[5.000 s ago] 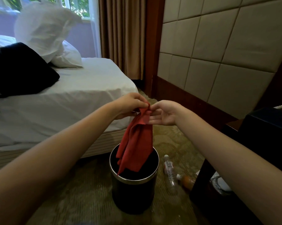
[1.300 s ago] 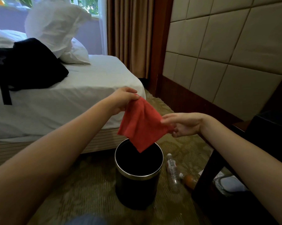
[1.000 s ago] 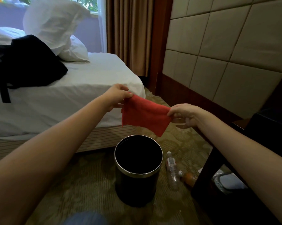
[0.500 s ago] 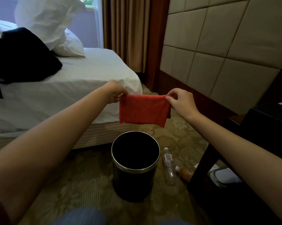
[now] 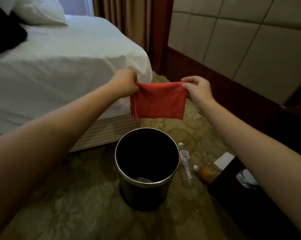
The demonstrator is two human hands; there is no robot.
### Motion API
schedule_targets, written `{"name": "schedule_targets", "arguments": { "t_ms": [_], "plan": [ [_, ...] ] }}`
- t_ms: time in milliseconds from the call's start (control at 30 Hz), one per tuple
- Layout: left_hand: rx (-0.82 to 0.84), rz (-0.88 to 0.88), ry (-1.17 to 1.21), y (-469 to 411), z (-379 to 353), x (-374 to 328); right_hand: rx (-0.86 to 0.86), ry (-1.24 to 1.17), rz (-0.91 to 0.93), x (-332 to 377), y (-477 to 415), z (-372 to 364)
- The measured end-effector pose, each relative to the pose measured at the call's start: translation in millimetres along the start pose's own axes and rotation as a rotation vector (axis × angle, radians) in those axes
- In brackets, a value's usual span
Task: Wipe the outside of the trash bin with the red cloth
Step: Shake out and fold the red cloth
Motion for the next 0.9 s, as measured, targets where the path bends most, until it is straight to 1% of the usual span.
{"name": "schedule_targets", "arguments": {
  "t_ms": [33,100,167,200,300,400,533,600,667,800,900],
  "plan": [
    [0.002,0.0,0.004,-8,0,2,0.035,0.001,0.011,-3,-6,-2],
    [0.009,-0.025,0.051,-25,4,4,0.094,0.159,0.083,-6,-18,-1],
    [0.061,-0.023,0.217,-38,7,2,0.097,0.377,0.145,-5,-28,3],
    [0.082,-0.006,0.316,-41,6,-1,0.072,0.432,0.147,-3,-32,6],
    [0.088,0.103,0.57,-48,8,-14,-0.004,0.447,0.079,12,-43,17],
    [0.109,0.267,0.827,-59,23,-35,-0.036,0.34,0.009,38,-48,30],
    [0.114,0.422,1.035,-76,61,-71,-0.073,0.313,0.033,94,-48,51],
    [0.083,0.414,1.0,-84,84,-92,-0.105,0.299,0.02,126,-50,64],
    [0.059,0.349,0.91,-88,109,-116,-0.147,0.274,-0.014,159,-52,79],
    [0.121,0.265,0.716,-86,159,-160,-0.218,0.301,-0.123,222,-50,113],
    [0.183,0.218,0.624,-78,194,-192,-0.231,0.335,-0.198,269,-38,141]
  ]
}}
Point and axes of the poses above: each hand's wrist, its own y-axis away from the middle knuckle, its own z-axis out of the back of the hand, x = y × z, the point moved 1 cm from there along -y, towards the middle knuckle, and after that the axes turned 3 degrees about z, right-handed, at the moved point
